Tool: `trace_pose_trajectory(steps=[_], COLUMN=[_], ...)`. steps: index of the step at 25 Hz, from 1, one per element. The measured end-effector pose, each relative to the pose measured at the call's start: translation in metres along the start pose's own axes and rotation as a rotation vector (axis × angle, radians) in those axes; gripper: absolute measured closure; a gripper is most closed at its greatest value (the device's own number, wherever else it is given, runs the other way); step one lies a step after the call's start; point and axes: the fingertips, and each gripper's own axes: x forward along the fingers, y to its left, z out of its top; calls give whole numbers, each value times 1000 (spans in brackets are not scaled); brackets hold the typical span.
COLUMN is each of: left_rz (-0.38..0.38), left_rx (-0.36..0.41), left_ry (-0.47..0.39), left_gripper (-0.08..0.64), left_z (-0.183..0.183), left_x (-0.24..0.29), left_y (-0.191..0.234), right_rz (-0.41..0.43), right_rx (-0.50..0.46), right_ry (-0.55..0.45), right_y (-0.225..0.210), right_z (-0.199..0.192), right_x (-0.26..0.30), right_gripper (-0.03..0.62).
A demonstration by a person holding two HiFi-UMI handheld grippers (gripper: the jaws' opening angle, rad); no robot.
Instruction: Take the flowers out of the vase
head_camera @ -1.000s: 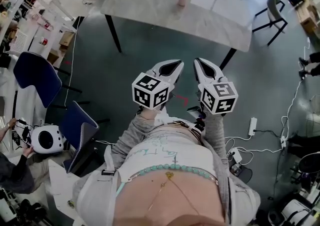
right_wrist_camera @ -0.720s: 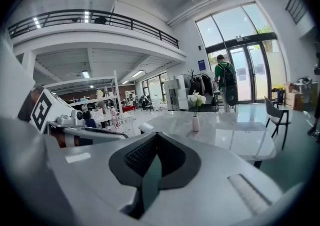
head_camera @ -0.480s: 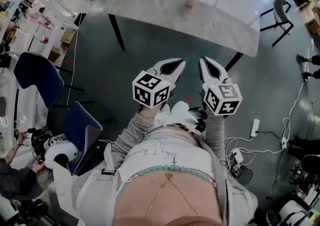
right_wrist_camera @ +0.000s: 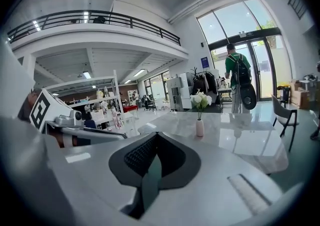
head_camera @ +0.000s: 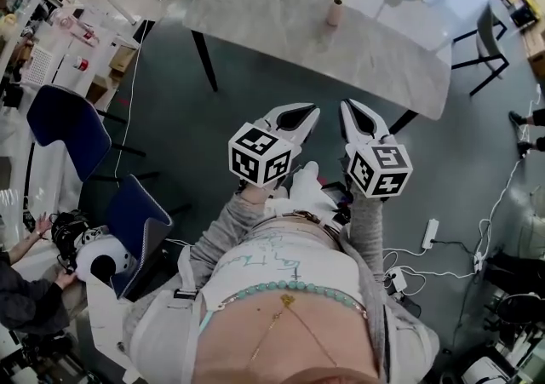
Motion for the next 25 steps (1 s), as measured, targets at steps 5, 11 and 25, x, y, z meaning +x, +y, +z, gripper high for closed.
trace_pose_trajectory(steps=[5,11,25], left_rz=[30,66,87], left_rx=[-7,-13,20], left_ry=[-14,-21,-13], left_gripper=[560,560,560], left_z=[18,34,44], left_x=[19,38,90], left_y=[9,18,4], right_rz=[40,67,85], right_rx=[-21,-35,-23], right_ry=[7,23,17], right_y=[-15,-32,-75], right_z=[19,31,38], right_x=[18,32,26], right_gripper=[565,565,565])
